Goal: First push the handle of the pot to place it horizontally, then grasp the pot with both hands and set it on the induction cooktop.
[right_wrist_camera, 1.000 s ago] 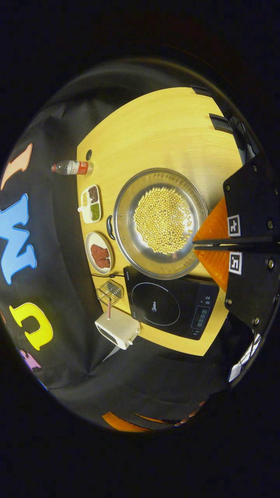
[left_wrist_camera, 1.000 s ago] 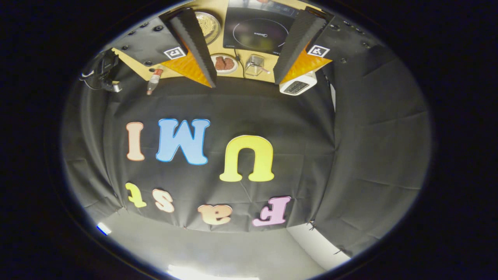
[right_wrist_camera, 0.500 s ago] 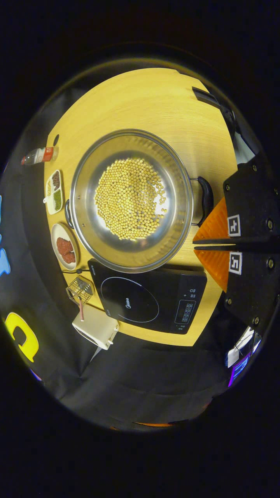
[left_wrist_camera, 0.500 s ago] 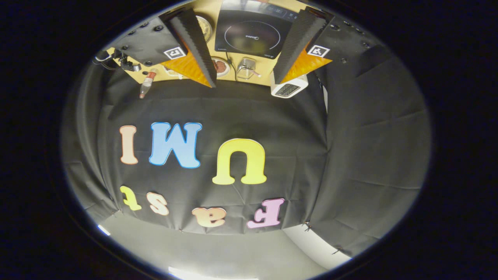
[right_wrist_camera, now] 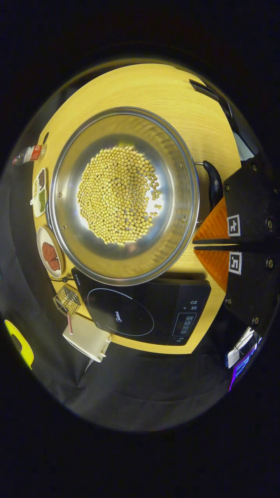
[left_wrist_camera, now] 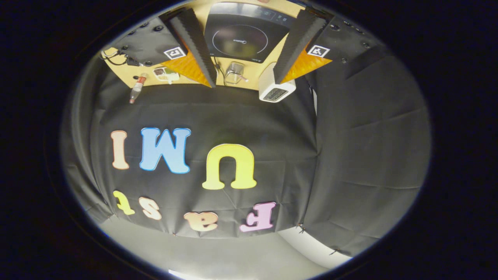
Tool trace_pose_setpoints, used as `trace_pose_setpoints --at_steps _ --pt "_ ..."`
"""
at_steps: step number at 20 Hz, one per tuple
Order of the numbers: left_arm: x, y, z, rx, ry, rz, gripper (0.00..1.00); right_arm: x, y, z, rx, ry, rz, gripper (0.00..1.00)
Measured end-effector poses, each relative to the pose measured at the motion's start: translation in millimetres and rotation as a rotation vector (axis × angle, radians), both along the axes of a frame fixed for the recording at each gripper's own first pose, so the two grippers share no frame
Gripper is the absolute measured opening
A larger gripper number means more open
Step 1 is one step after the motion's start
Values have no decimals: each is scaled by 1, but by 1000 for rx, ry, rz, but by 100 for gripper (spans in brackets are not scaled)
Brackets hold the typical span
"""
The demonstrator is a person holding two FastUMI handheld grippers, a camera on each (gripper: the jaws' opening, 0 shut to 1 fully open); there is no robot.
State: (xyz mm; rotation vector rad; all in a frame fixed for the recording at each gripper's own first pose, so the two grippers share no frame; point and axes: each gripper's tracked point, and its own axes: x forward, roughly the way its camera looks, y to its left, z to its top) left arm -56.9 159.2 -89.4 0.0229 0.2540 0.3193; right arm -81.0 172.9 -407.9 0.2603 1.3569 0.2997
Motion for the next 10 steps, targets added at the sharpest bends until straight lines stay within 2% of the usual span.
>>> trace_pose_setpoints --at_steps 3,4,5,10 --pt "-3 1 2 2 2 4 97 3 1 -6 30 20 -44 0" --pt "-3 1 2 1 3 3 100 4 2 -7 40 20 -56 0" --pt "-2 -1 1 0 5 0 98 6 2 -7 44 17 -64 0" --pt "5 -9 3 -1 -1 -24 98 6 -3 -8 75 32 -131 0"
